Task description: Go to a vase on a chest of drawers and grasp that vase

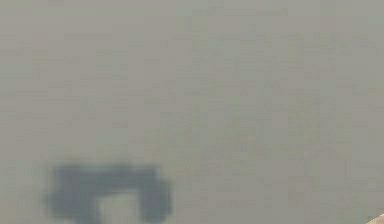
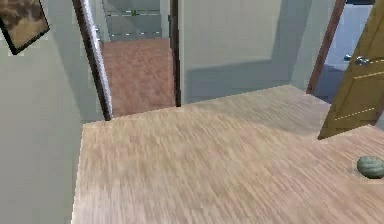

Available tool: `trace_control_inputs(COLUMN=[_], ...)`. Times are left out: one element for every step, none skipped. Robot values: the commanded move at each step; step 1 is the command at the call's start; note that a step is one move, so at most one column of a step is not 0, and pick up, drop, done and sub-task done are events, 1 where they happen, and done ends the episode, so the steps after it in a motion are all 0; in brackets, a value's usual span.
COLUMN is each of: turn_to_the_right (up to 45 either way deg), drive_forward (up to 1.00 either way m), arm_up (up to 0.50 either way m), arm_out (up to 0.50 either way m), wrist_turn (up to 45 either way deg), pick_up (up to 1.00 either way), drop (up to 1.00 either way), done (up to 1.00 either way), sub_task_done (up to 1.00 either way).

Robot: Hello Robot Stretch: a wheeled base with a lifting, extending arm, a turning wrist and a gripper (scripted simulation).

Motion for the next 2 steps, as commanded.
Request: trace_control_inputs(turn_to_the_right=[45.0,45.0], drive_forward=[0.0,0.0], arm_up=[0.0,0.0], arm_out=[0.0,0.0], wrist_turn=[0.0,0.0], pick_up=[0.0,0.0], drop=[0.0,0.0], done=[0.0,0.0], sub_task_done=[0.0,0.0])
